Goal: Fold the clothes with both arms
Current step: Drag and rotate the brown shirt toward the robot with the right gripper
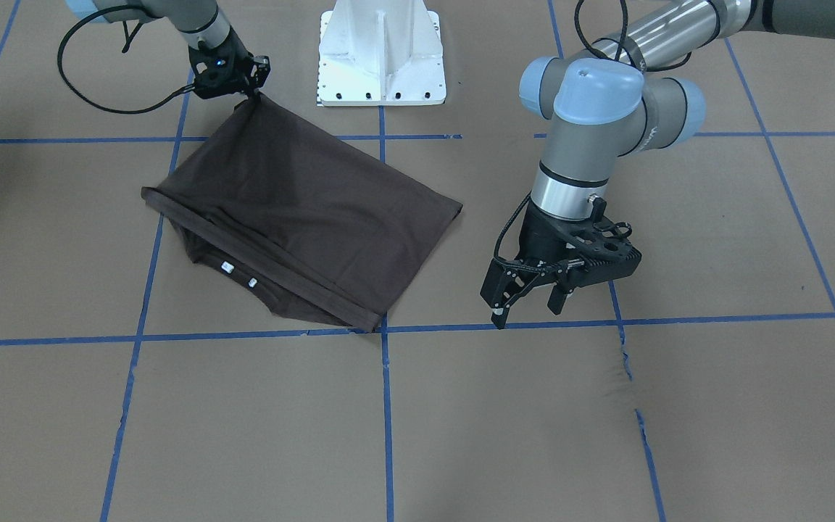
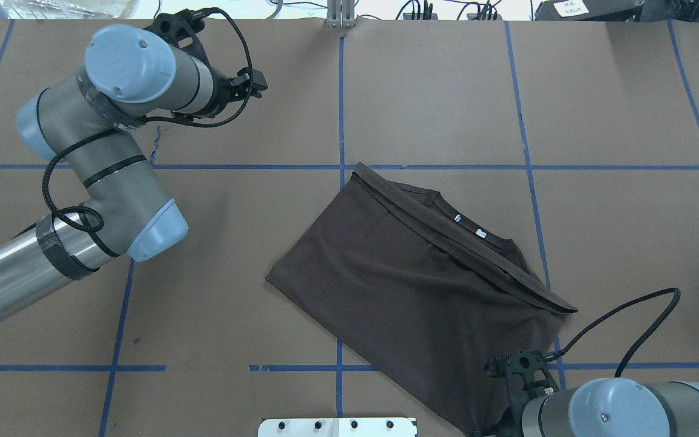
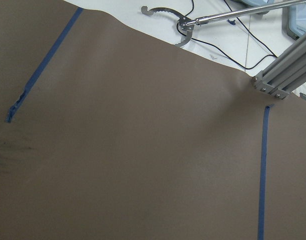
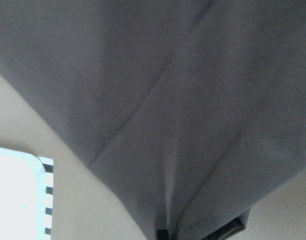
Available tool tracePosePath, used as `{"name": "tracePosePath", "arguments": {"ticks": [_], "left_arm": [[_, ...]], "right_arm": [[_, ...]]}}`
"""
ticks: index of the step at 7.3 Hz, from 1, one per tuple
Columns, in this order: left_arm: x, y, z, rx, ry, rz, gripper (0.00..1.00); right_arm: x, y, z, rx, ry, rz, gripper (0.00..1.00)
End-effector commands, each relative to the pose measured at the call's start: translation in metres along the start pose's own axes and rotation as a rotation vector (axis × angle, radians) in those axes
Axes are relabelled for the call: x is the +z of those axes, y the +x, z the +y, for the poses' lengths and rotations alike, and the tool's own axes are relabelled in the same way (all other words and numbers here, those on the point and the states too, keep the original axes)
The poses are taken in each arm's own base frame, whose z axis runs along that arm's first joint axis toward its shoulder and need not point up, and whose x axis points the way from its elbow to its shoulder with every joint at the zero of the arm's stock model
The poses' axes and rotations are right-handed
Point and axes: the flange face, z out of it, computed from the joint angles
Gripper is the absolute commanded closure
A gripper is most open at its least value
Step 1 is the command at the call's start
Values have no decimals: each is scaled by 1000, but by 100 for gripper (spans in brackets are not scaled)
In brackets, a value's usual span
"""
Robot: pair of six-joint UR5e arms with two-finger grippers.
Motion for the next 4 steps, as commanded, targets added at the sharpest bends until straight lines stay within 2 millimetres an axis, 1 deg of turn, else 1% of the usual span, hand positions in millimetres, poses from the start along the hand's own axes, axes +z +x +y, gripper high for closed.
{"name": "tracePosePath", "arguments": {"ticks": [1, 2, 3, 4], "left_arm": [[-3, 1, 48, 17, -74, -20, 0], [-15, 9, 83, -5, -128, -49, 0], [-21, 1, 143, -95, -203, -95, 0], [-23, -6, 197, -177, -259, -117, 2]], "right_arm": [[-47, -17, -11, 17, 45, -86, 0], [-73, -18, -34, 45, 101, -122, 0], [-92, -15, -58, 75, 161, -143, 0], [-117, -18, -89, 104, 234, -181, 0]]}}
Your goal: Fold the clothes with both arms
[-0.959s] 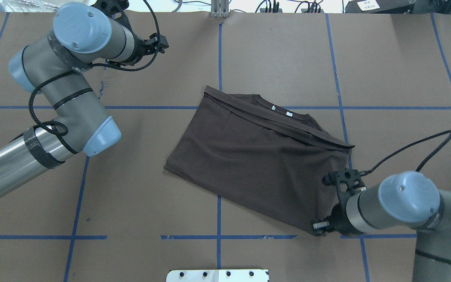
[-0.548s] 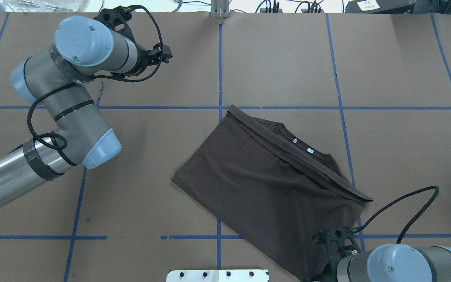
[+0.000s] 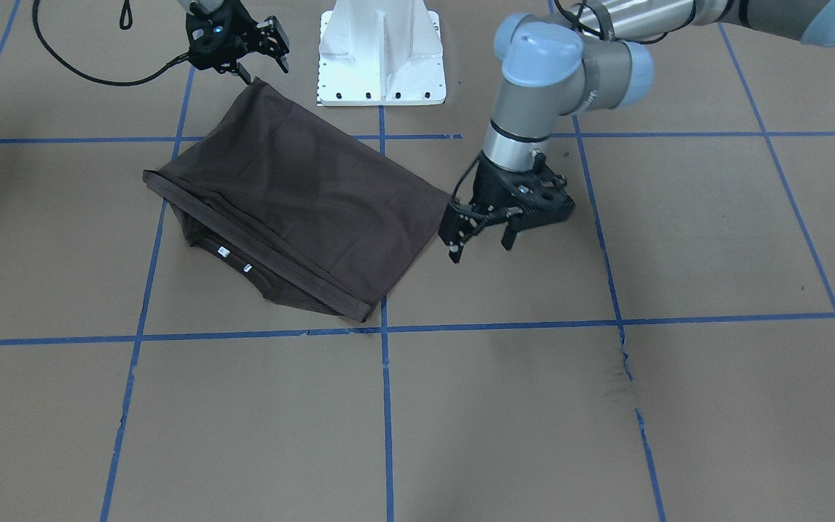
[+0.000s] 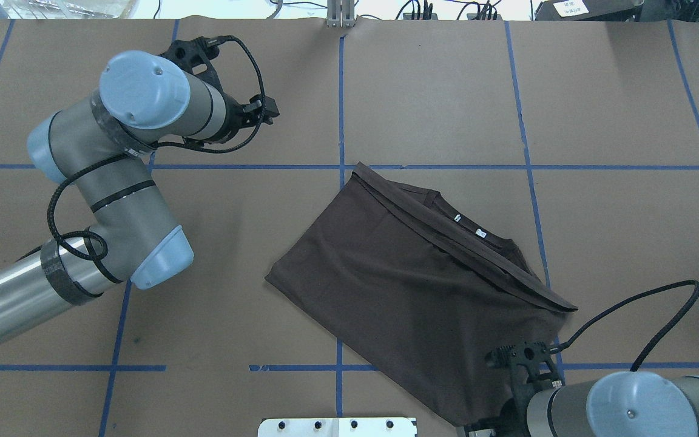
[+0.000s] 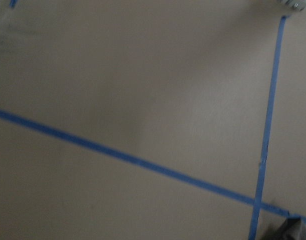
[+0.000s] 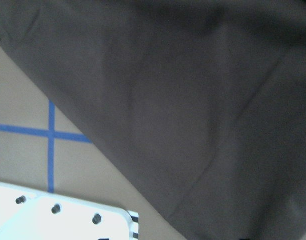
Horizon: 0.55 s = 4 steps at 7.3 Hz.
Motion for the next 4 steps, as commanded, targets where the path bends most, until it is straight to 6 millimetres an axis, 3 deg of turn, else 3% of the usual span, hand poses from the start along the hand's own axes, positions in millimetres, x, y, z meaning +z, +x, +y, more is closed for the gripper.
{"name": "tracePosePath", "arguments": {"ticks": [1, 2, 4], "left_arm": [[22, -22, 114, -148, -129, -73, 8], [35, -24, 143, -174, -140, -98, 13], [56, -27, 138, -178, -85, -120, 18]], "right_arm": [[-42, -12, -61, 53, 130, -71, 0], [-52, -19, -74, 59, 157, -93, 0], [-54, -18, -79, 64, 171, -94, 0]]}}
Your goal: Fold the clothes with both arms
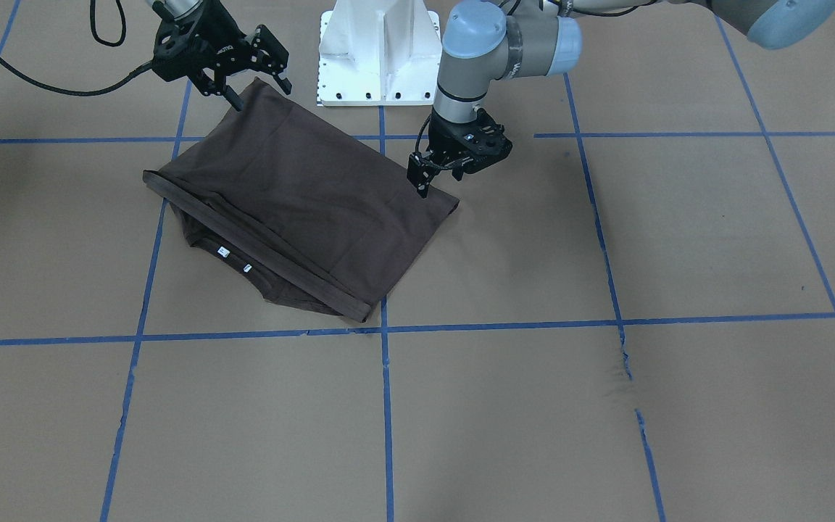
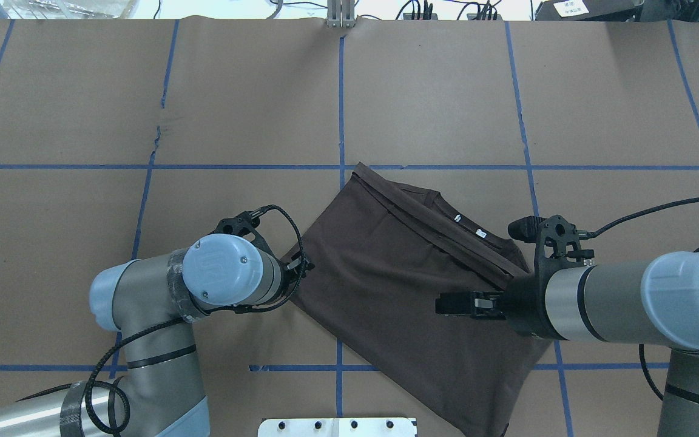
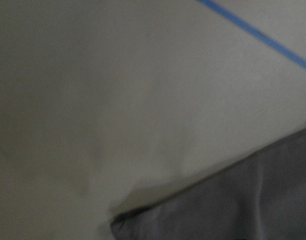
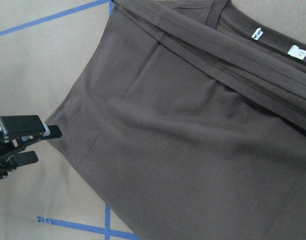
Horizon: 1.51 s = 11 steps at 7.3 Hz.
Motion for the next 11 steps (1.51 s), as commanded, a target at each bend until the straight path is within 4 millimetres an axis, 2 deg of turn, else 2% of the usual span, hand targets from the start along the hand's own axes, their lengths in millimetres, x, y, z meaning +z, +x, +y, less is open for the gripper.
{"name": "tracePosePath", "arguments": {"ticks": [1, 4, 7, 8, 9, 10, 11], "left_arm": [[10, -1, -3, -10, 43, -3, 19], [10, 1, -15, -15, 64, 0, 28], [18, -1, -16, -12, 69, -14, 31], [18, 0, -16, -15, 69, -12, 37], [15, 3, -14, -16, 67, -8, 61], [15, 3, -14, -15, 68, -10, 94], [11, 4, -13, -11, 62, -6, 100]], "right_arm": [[-4, -1, -7, 6, 16, -5, 0], [-2, 1, -8, 7, 18, 0, 0], [-2, 1, -8, 8, 18, 1, 0], [-3, 1, -9, 8, 19, 0, 0], [-3, 1, -10, 9, 21, 1, 0], [-4, 1, -11, 9, 21, -1, 0], [-5, 2, -12, 11, 19, -1, 0]]}}
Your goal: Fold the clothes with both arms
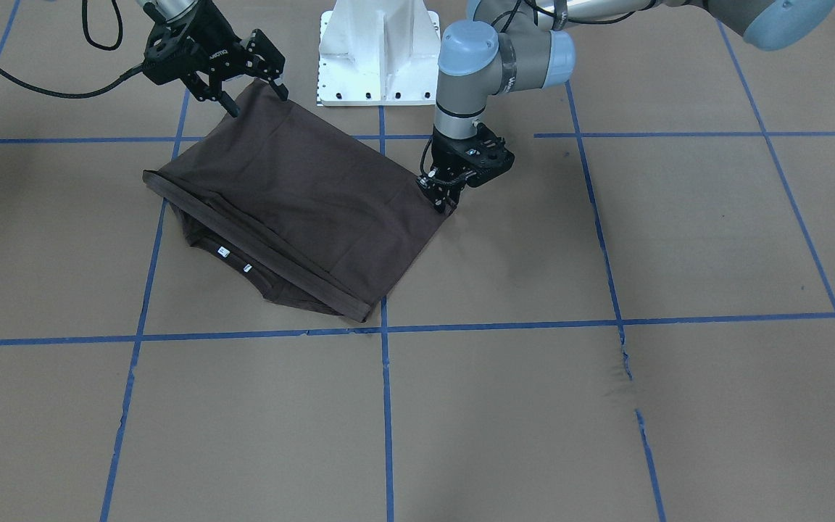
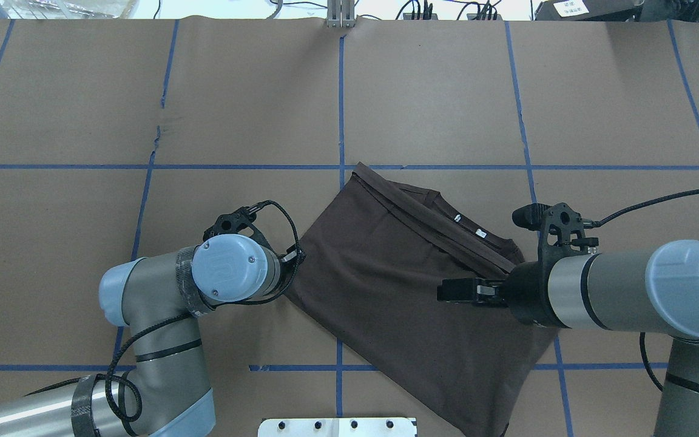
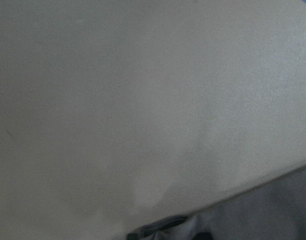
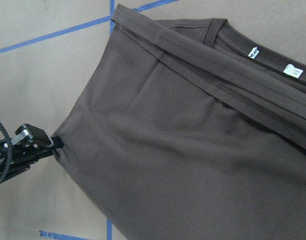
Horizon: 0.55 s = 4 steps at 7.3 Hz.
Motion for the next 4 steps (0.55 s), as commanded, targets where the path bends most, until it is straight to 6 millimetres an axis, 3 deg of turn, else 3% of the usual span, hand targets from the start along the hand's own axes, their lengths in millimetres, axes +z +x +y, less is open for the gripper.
{"name": "tracePosePath", "arguments": {"ticks": [1, 2, 3, 4], "left_arm": [[-6, 2, 2, 6, -8, 2, 100], [-8, 2, -3, 1, -2, 1, 100], [-15, 9, -31, -18, 29, 16, 100], [-21, 15, -73, 1, 77, 22, 100]], "right_arm": [[-2, 1, -4, 5, 0, 0, 0], [-3, 1, -5, 6, 1, 0, 0], [-3, 1, -5, 6, 1, 0, 0], [-3, 1, -5, 6, 1, -2, 0]]}}
